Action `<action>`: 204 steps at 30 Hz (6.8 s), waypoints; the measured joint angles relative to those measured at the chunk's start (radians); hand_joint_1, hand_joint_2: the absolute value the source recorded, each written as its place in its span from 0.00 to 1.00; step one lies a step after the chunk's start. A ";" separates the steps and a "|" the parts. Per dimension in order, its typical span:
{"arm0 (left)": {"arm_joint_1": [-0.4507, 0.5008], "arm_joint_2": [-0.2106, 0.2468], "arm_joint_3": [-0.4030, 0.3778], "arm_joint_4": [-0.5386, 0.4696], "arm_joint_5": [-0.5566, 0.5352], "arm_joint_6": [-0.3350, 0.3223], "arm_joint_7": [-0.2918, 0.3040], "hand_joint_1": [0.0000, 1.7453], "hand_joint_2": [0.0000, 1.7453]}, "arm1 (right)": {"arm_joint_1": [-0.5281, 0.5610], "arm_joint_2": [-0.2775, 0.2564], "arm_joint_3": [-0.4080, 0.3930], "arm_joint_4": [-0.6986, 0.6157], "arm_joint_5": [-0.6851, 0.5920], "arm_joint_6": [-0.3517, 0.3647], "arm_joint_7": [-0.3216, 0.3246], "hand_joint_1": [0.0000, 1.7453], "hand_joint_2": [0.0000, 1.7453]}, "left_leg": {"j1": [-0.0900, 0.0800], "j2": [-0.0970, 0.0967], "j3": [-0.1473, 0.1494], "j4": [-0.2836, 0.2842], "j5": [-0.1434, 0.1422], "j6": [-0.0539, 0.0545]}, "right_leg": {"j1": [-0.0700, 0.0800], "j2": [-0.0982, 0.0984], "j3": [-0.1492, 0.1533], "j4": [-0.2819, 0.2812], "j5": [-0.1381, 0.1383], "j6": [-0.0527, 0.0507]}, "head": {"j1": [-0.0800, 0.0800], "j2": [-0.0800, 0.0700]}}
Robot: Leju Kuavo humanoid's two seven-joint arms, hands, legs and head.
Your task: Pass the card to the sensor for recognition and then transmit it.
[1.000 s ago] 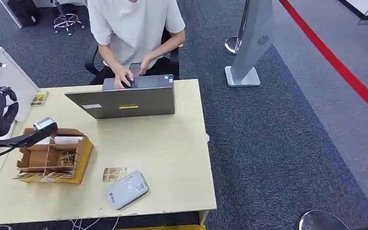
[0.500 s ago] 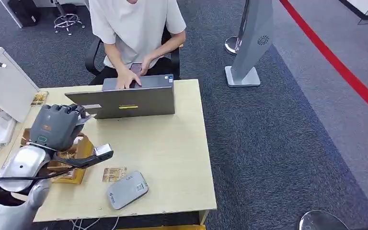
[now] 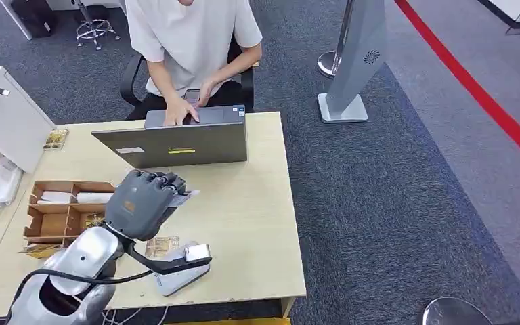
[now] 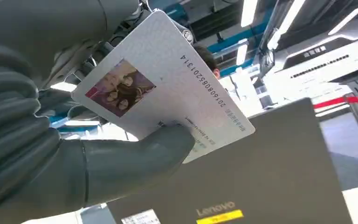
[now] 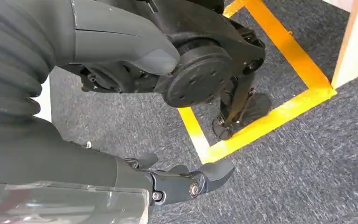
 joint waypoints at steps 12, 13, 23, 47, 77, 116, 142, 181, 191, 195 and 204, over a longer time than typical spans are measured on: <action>0.165 -0.028 -0.002 0.075 -0.110 -0.037 0.087 1.00 1.00 | -0.019 0.000 -0.001 0.004 -0.020 -0.059 0.011 0.00 1.00 | 0.000 0.000 0.000 -0.001 0.000 0.000 | 0.000 0.000 0.000 0.000 -0.001 0.000 | 0.000 0.000; 0.181 -0.035 0.002 0.086 -0.129 -0.042 0.098 1.00 1.00 | -0.021 0.000 -0.001 0.004 -0.019 -0.069 0.015 0.00 1.00 | 0.000 0.000 0.000 0.000 0.000 0.000 | 0.000 0.000 0.000 0.000 -0.001 0.000 | 0.000 0.000; 0.253 -0.078 0.049 0.134 -0.178 -0.051 0.118 1.00 1.00 | -0.030 0.000 0.002 0.004 -0.018 -0.095 0.024 0.00 1.00 | 0.000 -0.001 -0.001 0.000 0.000 0.000 | 0.000 -0.001 0.000 0.000 -0.001 0.001 | 0.000 0.000; 0.352 -0.183 0.160 0.216 -0.208 -0.101 0.111 1.00 1.00 | -0.051 0.000 0.035 0.003 0.062 -0.093 0.032 0.00 1.00 | 0.000 -0.001 0.000 -0.001 0.000 0.001 | 0.000 -0.002 0.001 0.000 -0.001 0.001 | 0.000 0.000; -0.274 0.054 0.246 0.197 -0.211 -0.195 0.205 1.00 1.00 | -0.064 0.000 0.032 0.015 0.019 -0.076 0.011 0.00 1.00 | 0.001 -0.002 -0.001 0.000 0.004 -0.002 | 0.002 -0.002 0.000 0.001 0.002 0.000 | 0.000 0.000; -0.317 0.137 0.264 0.240 -0.211 -0.186 0.200 0.00 1.00 | -0.124 0.000 -0.024 0.105 -0.104 -0.188 -0.001 0.00 1.00 | 0.001 -0.002 -0.001 0.000 0.004 -0.002 | 0.001 -0.002 -0.001 0.001 0.002 0.000 | 0.000 0.000; 0.469 0.129 0.266 -0.288 -0.196 0.020 0.074 0.00 1.00 | -0.031 0.003 0.127 0.008 -0.107 -0.274 -0.081 0.00 1.00 | 0.001 0.001 0.000 -0.001 -0.002 -0.002 | 0.001 0.002 0.000 0.001 -0.002 0.000 | 0.000 0.000; 0.576 -0.036 0.585 -0.065 -0.211 0.067 0.193 0.00 1.00 | 0.071 0.003 0.218 -0.176 0.056 -0.184 -0.037 0.00 1.00 | 0.001 0.000 0.000 -0.001 -0.002 -0.002 | 0.001 0.000 0.000 0.001 -0.002 0.000 | 0.000 0.000; 0.541 -0.014 0.618 0.037 -0.211 0.090 0.280 0.00 1.00 | 0.082 0.003 0.219 -0.194 0.072 -0.158 -0.029 0.00 1.00 | 0.001 0.000 0.000 -0.001 -0.002 -0.003 | 0.001 0.000 0.000 0.001 -0.002 0.000 | 0.000 0.000; 0.531 0.005 0.646 0.082 -0.211 0.107 0.298 0.00 1.00 | 0.082 0.003 0.217 -0.194 0.071 -0.159 -0.019 0.00 1.00 | 0.001 0.000 0.000 -0.001 -0.002 -0.003 | 0.001 0.000 0.000 0.001 -0.002 0.000 | 0.000 0.000; 0.529 0.034 0.671 0.129 -0.211 0.119 0.330 0.00 1.00 | 0.078 0.003 0.212 -0.194 0.050 -0.192 -0.010 0.00 1.00 | 0.001 0.000 0.000 -0.001 -0.002 -0.003 | 0.001 0.000 0.000 0.001 -0.002 0.000 | 0.000 0.000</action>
